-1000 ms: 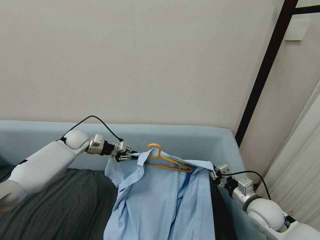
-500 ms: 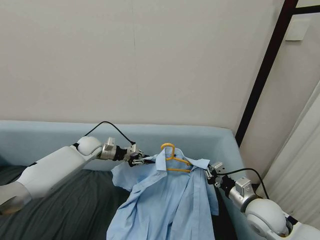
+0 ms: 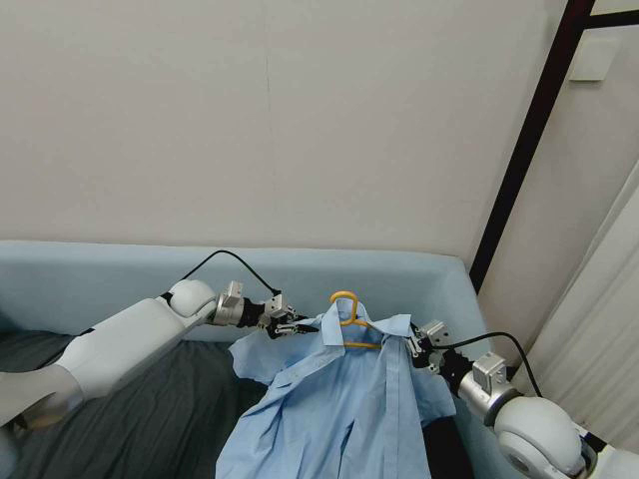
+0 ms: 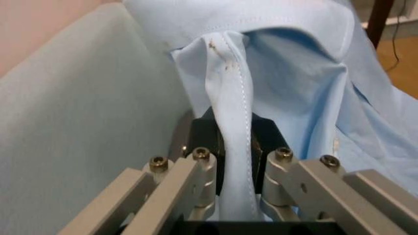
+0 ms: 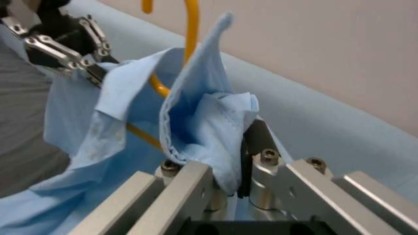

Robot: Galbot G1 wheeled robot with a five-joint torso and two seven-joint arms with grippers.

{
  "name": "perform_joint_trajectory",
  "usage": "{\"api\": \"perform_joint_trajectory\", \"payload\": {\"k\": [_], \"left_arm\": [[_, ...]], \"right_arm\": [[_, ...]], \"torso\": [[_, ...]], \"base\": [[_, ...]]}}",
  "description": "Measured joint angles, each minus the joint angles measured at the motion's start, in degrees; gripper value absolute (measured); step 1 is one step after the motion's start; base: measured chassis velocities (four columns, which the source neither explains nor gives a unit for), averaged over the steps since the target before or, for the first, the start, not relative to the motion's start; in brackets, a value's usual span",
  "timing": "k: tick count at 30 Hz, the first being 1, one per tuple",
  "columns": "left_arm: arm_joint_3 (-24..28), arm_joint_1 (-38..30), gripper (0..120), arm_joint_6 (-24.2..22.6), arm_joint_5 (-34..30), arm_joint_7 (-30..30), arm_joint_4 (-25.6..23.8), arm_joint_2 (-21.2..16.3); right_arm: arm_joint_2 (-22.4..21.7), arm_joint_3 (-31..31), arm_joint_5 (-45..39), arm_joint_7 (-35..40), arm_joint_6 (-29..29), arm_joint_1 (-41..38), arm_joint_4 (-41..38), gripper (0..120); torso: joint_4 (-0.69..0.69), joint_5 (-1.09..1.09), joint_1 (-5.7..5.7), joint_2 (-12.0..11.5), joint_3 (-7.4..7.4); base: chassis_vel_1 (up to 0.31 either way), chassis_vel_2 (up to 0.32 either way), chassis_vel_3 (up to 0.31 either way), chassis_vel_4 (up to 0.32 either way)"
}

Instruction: Pick up the clothes from the sofa and hang them on the clothes hanger.

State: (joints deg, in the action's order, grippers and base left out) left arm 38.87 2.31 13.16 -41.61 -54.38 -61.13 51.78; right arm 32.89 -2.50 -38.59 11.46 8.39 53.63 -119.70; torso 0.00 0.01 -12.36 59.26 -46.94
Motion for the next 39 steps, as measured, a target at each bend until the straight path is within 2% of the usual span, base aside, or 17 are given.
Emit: {"api": "perform_joint_trajectory", "payload": {"k": [6,12,16,25,31,39], "left_arm": [[-1.8,0.6,7,0.0,-1.0,1.3,1.1,1.5],[-1.9,-0.4,7,-0.3,-3.4,1.6,1.1,1.3],[-1.9,-1.8,7,-0.3,-5.4,1.5,0.1,0.2],[-0.3,-5.9,7,-1.4,-13.0,1.4,-6.8,-3.9],[1.4,-9.4,7,-1.5,-13.2,1.2,-7.3,-4.9],[3.2,-14.3,7,-1.4,-13.9,1.9,-6.1,-5.1]], "right_arm": [[-0.2,0.3,-0.3,1.7,1.0,0.2,-2.6,0],[-0.3,1.1,-0.2,2.7,1.0,0.6,-4.3,0],[-0.1,1.8,0.5,3.7,1.1,1.2,-6.3,0],[0.3,3.5,1.2,6.8,1.5,-1.2,-5.7,0],[0.4,4.2,0.3,8.1,1.5,-1.6,-6.1,0],[0.0,5.0,-0.1,8.4,1.0,-1.0,-11.3,0]], "torso": [[0.0,0.0,0.0,0.0,0.0],[0.0,0.0,0.0,0.0,0.0],[-0.01,-0.01,0.0,0.0,0.0],[0.01,0.0,0.0,0.0,0.0],[0.0,0.01,0.0,0.0,0.0],[0.0,0.0,0.0,0.0,0.0]], "base": [[0.0,0.0,0.0,0.0],[0.0,0.0,0.0,0.0],[0.0,0.0,0.0,0.0],[0.0,0.0,0.0,0.0],[0.0,0.0,0.0,0.0],[0.0,0.0,0.0,0.0]]}}
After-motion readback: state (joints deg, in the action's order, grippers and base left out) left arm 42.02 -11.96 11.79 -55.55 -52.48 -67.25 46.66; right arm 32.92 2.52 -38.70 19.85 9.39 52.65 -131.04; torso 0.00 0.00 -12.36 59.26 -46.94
